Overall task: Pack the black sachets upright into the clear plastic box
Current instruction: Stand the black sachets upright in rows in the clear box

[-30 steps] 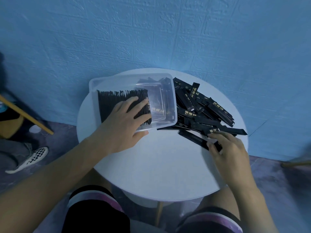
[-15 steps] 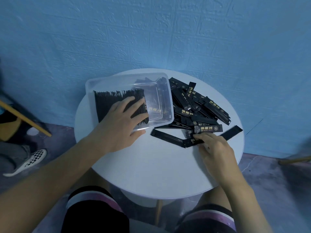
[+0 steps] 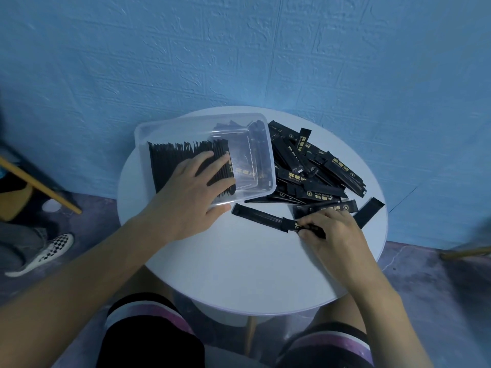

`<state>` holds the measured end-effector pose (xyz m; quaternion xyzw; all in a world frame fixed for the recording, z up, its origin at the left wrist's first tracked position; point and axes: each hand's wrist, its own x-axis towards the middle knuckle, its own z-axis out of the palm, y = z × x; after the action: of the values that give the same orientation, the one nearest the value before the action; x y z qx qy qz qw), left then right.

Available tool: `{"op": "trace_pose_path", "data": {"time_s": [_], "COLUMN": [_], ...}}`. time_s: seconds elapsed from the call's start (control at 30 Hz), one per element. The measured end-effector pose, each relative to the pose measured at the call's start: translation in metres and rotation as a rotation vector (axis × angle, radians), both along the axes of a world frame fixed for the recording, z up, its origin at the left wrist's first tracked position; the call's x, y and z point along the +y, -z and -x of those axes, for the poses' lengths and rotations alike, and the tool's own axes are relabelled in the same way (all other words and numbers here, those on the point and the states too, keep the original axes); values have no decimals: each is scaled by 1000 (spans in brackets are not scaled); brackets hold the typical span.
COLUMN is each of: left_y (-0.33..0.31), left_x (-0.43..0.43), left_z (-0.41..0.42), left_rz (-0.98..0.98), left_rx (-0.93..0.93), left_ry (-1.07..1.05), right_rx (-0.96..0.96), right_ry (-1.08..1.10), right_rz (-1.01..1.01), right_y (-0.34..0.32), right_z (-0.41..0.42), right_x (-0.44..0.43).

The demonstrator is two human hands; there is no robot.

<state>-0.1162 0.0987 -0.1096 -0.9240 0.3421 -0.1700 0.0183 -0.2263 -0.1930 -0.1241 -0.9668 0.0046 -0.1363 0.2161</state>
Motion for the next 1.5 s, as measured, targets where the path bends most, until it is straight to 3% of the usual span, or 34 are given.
{"op": "trace_pose_path", "data": {"time_s": [0.37,0.57,0.8,0.97,1.17,1.23,1.4,1.5], "left_y": [1,0,3,3,4,4,7,9], "left_x": [1,0,1,0,0,0,-1,0], "left_z": [0,1,0,0,0,0,-2,-2], "left_rz": [11,19,30,40,43,39,45,47], "left_rx": [-3,4,-13,-22,-31,-39,-57,-76], "left_ry": [4,9,16,19,16,12,10,12], "right_rx": [179,241,177,358,391,326,-131,-223], "right_ry": [-9,-107,-99,-154,-166,-144,-20,15], "right_rz": [15,-217,-20,-46,-64,-113,-153,-113], "right_y": [-16,-37,-18,-27,-53,-67,-87,-79], "right_z": [-6,-19,-33,-30,-18,-19,-52,-80], "right_x": [5,27,63,64,51,50,84,114]}}
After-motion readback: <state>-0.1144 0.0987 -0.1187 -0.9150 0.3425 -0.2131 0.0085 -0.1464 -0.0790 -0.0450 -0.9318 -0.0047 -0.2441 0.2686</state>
